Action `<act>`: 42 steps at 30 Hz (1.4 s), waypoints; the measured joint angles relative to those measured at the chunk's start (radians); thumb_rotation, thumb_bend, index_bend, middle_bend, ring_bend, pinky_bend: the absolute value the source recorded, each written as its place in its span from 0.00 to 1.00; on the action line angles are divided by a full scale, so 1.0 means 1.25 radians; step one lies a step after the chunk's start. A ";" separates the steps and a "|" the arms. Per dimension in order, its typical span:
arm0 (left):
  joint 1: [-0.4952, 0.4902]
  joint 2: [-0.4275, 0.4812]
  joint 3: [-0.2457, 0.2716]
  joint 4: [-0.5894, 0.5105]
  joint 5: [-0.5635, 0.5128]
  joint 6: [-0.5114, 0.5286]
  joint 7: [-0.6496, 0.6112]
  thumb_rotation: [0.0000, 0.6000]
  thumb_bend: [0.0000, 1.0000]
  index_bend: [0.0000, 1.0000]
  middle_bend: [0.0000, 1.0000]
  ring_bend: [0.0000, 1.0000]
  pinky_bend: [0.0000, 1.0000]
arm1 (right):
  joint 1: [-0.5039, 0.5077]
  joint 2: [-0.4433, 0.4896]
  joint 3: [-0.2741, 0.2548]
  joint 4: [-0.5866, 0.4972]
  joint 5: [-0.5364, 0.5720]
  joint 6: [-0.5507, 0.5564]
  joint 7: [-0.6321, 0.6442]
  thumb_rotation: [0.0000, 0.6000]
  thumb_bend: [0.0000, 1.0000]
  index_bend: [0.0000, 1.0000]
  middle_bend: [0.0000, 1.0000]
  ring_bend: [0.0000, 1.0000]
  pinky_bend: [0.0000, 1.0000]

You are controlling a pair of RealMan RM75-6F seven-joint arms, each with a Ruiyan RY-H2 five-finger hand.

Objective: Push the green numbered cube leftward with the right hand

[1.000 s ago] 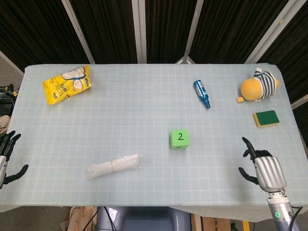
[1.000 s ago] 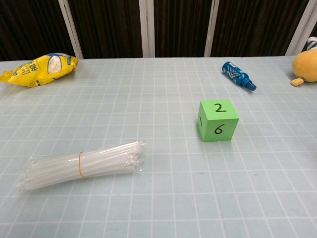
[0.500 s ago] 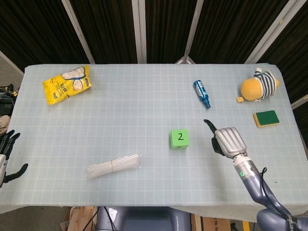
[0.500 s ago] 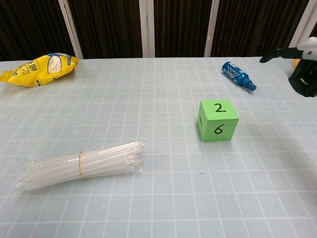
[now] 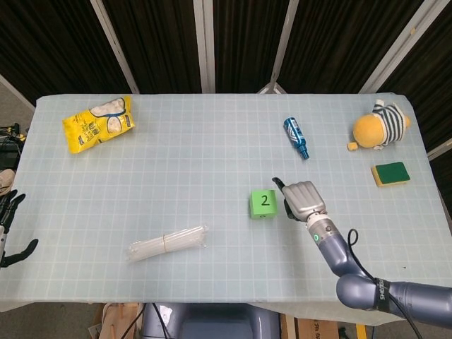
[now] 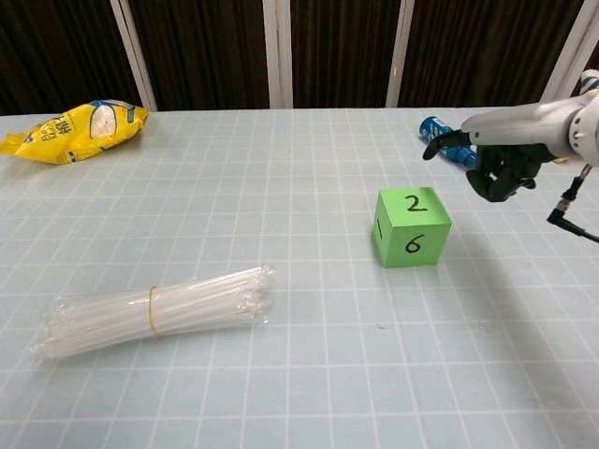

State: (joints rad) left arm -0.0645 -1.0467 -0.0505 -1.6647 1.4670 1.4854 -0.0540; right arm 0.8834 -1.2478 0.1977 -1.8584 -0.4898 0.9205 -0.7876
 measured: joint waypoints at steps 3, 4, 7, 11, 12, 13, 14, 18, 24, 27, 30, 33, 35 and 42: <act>0.001 0.002 0.000 0.000 0.001 0.002 -0.006 1.00 0.34 0.03 0.00 0.00 0.00 | 0.044 -0.012 -0.007 0.008 0.058 0.006 -0.025 1.00 0.78 0.12 0.82 0.79 0.65; 0.001 0.002 -0.001 0.001 0.001 0.003 -0.007 1.00 0.34 0.03 0.00 0.00 0.00 | 0.055 -0.014 -0.010 0.011 0.072 0.008 -0.032 1.00 0.78 0.12 0.82 0.79 0.65; 0.001 0.002 -0.001 0.001 -0.001 0.001 -0.007 1.00 0.34 0.03 0.00 0.00 0.00 | 0.083 -0.021 -0.020 0.020 0.107 0.010 -0.046 1.00 0.78 0.12 0.82 0.79 0.65; -0.001 0.001 -0.002 0.001 -0.003 -0.002 -0.004 1.00 0.34 0.03 0.00 0.00 0.00 | 0.108 -0.028 -0.033 0.032 0.145 0.008 -0.052 1.00 0.78 0.15 0.82 0.79 0.65; -0.001 0.001 -0.002 0.001 -0.003 -0.001 -0.004 1.00 0.34 0.03 0.00 0.00 0.00 | 0.112 -0.029 -0.036 0.034 0.152 0.007 -0.053 1.00 0.78 0.16 0.82 0.79 0.65; -0.001 0.001 -0.002 0.001 -0.003 -0.001 -0.004 1.00 0.34 0.03 0.00 0.00 0.00 | 0.117 -0.030 -0.040 0.037 0.159 0.007 -0.054 1.00 0.78 0.16 0.82 0.79 0.65; -0.001 0.002 -0.002 0.001 -0.004 -0.001 -0.005 1.00 0.34 0.03 0.00 0.00 0.00 | 0.124 -0.031 -0.046 0.041 0.170 0.006 -0.054 1.00 0.78 0.17 0.82 0.79 0.65; -0.001 0.003 -0.004 0.001 -0.010 -0.003 -0.008 1.00 0.34 0.03 0.00 0.00 0.00 | 0.132 -0.029 -0.056 0.042 0.175 0.005 -0.043 1.00 0.78 0.17 0.82 0.79 0.65; -0.001 0.003 -0.004 0.001 -0.010 -0.003 -0.007 1.00 0.34 0.03 0.00 0.00 0.00 | 0.144 -0.016 -0.076 0.036 0.185 0.003 -0.036 1.00 0.78 0.18 0.82 0.79 0.65; -0.002 0.002 -0.004 0.000 -0.010 -0.004 -0.003 1.00 0.34 0.03 0.00 0.00 0.00 | 0.149 -0.014 -0.081 0.033 0.187 -0.001 -0.029 1.00 0.78 0.20 0.82 0.79 0.65; -0.002 0.001 -0.004 -0.001 -0.011 -0.005 0.000 1.00 0.34 0.03 0.00 0.00 0.00 | 0.155 -0.012 -0.088 0.033 0.189 -0.008 -0.022 1.00 0.78 0.21 0.82 0.79 0.65; -0.002 0.001 -0.004 -0.001 -0.011 -0.003 0.001 1.00 0.34 0.03 0.00 0.00 0.00 | 0.162 -0.011 -0.094 0.032 0.192 -0.011 -0.018 1.00 0.78 0.21 0.82 0.79 0.65; -0.002 0.001 -0.004 -0.001 -0.012 -0.003 0.001 1.00 0.34 0.03 0.00 0.00 0.00 | 0.167 -0.009 -0.098 0.029 0.195 -0.013 -0.015 1.00 0.78 0.21 0.82 0.79 0.65; -0.002 0.000 -0.004 -0.001 -0.012 -0.004 0.003 1.00 0.34 0.03 0.00 0.00 0.00 | 0.179 -0.004 -0.105 0.018 0.192 -0.013 0.000 1.00 0.78 0.22 0.82 0.79 0.65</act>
State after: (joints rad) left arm -0.0671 -1.0465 -0.0561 -1.6661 1.4519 1.4802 -0.0506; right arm 1.1068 -1.2530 0.0667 -1.8364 -0.2492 0.9042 -0.7879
